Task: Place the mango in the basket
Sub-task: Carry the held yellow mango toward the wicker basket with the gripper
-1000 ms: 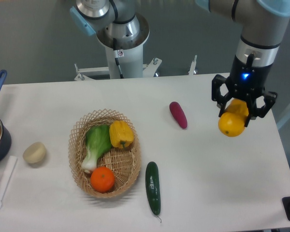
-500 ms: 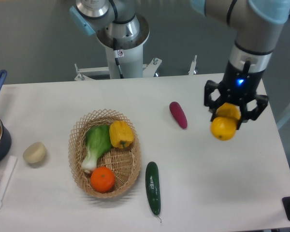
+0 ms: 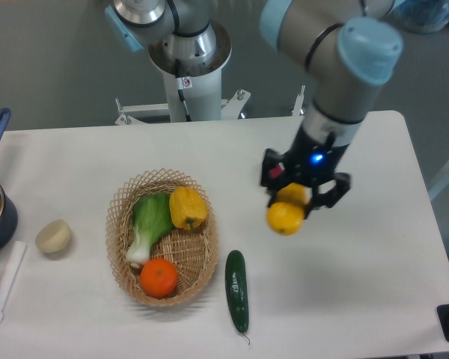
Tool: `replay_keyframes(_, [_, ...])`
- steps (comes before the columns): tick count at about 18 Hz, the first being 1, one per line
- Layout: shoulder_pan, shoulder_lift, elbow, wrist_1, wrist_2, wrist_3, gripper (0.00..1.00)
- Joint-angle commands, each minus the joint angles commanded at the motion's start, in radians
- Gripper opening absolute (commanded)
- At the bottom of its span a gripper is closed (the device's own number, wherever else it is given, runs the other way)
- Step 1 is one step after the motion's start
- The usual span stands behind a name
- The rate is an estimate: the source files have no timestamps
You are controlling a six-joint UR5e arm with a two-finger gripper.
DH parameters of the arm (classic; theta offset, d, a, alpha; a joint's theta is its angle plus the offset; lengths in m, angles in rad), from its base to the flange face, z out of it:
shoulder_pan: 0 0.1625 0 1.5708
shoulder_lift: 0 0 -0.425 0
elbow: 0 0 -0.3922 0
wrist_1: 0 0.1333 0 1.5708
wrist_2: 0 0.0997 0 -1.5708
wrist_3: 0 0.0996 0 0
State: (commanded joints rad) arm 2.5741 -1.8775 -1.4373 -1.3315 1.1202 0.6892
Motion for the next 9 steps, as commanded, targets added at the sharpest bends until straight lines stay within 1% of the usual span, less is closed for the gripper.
replay_keyframes(2, [-0.011, -0.020, -0.002, 0.002, -0.081, -0.062, 0.21])
replay_keyframes(3, [-0.021, -0.031, -0.006, 0.015, -0.098, -0.077, 0.23])
replay_keyframes(5, [-0.043, -0.043, -0.028, 0.067, -0.100, -0.106, 0.23])
replay_keyframes(7, [-0.055, -0.054, -0.064, 0.126, -0.100, -0.115, 0.23])
replay_keyframes(8, [-0.061, -0.058, -0.080, 0.143, -0.099, -0.115, 0.23])
replay_keyframes(9, [-0.066, -0.060, -0.093, 0.146, -0.099, -0.115, 0.23])
